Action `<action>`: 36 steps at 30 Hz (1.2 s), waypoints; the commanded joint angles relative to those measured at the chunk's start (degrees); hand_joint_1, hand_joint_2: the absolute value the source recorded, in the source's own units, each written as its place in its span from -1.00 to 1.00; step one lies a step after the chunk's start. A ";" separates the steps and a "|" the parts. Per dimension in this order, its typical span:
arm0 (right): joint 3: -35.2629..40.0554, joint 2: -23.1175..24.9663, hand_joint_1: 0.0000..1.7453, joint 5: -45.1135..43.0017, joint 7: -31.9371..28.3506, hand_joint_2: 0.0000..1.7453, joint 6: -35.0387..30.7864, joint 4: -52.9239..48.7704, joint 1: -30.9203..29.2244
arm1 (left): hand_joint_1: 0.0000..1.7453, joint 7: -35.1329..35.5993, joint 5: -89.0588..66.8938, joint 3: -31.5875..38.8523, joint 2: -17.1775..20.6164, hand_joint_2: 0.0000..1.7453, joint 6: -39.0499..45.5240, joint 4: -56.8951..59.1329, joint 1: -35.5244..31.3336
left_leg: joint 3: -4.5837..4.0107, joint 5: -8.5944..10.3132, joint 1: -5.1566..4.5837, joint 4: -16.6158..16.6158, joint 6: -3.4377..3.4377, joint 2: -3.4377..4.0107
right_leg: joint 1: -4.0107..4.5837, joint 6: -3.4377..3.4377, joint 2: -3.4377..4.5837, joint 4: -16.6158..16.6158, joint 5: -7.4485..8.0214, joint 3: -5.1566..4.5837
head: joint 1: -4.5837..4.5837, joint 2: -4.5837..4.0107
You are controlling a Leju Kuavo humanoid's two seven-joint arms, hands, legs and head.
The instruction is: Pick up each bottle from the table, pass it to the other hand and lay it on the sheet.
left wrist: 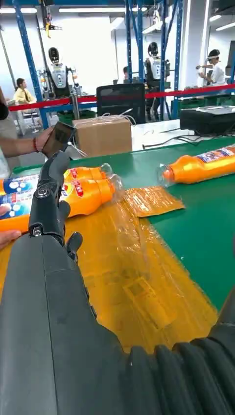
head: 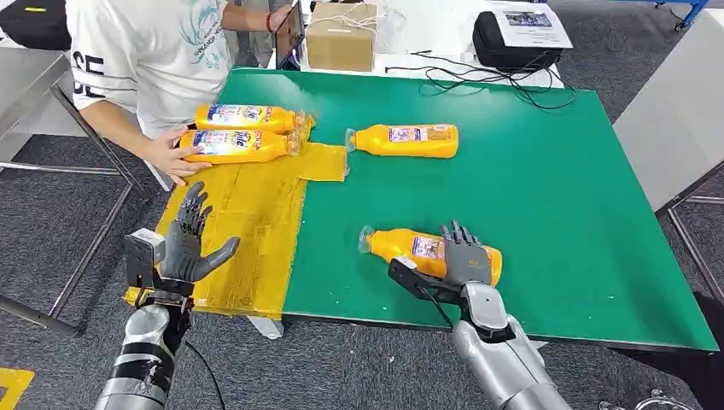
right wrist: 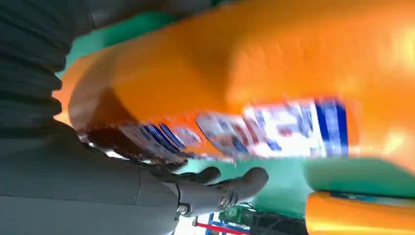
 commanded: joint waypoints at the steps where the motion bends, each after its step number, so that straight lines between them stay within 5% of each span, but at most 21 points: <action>1: -0.62 -1.22 1.00 -0.01 -0.24 1.00 1.60 3.62 -0.60 | -1.00 0.08 -0.27 0.66 0.25 1.00 -0.24 3.60 -1.79 | 0.36 -0.14 0.04 -0.04 -0.07 -0.07 | 0.04 -0.10 -0.07 -0.02 -0.17 0.38 | 0.00 0.00; 8: 0.87 0.74 1.00 -4.08 -6.25 1.00 6.25 17.43 -9.36 | -1.00 -0.50 -0.51 -0.33 0.96 1.00 -1.31 6.37 -4.05 | 0.32 -0.08 0.04 -0.04 -0.07 0.05 | 0.05 -0.09 0.03 -0.02 -0.07 0.29 | 0.02 0.00; 13: 0.81 2.32 1.00 -12.63 -15.93 1.00 12.12 26.87 -16.30 | -1.00 -1.55 -0.85 -1.64 1.82 1.00 -1.95 11.60 -7.72 | 0.42 -0.04 0.02 -0.01 -0.08 0.16 | 0.04 -0.11 0.11 0.03 -0.01 0.32 | 0.00 0.00; 20: -6.16 11.87 1.00 -25.88 -21.24 1.00 -6.01 16.85 -13.54 | -1.00 1.46 -4.42 -6.61 0.35 1.00 3.50 13.45 -10.15 | 0.56 0.08 0.08 -0.03 -0.17 0.43 | 0.12 -0.31 0.27 0.03 0.28 0.32 | 0.04 0.00; 36: -3.18 17.46 1.00 -33.72 -28.39 1.00 -14.73 11.41 -14.15 | -1.00 5.86 0.97 -11.36 -3.42 1.00 0.00 19.05 -16.22 | -0.08 0.26 0.08 0.09 -0.18 0.13 | 0.10 -0.31 0.01 0.21 0.24 -0.18 | 0.02 0.00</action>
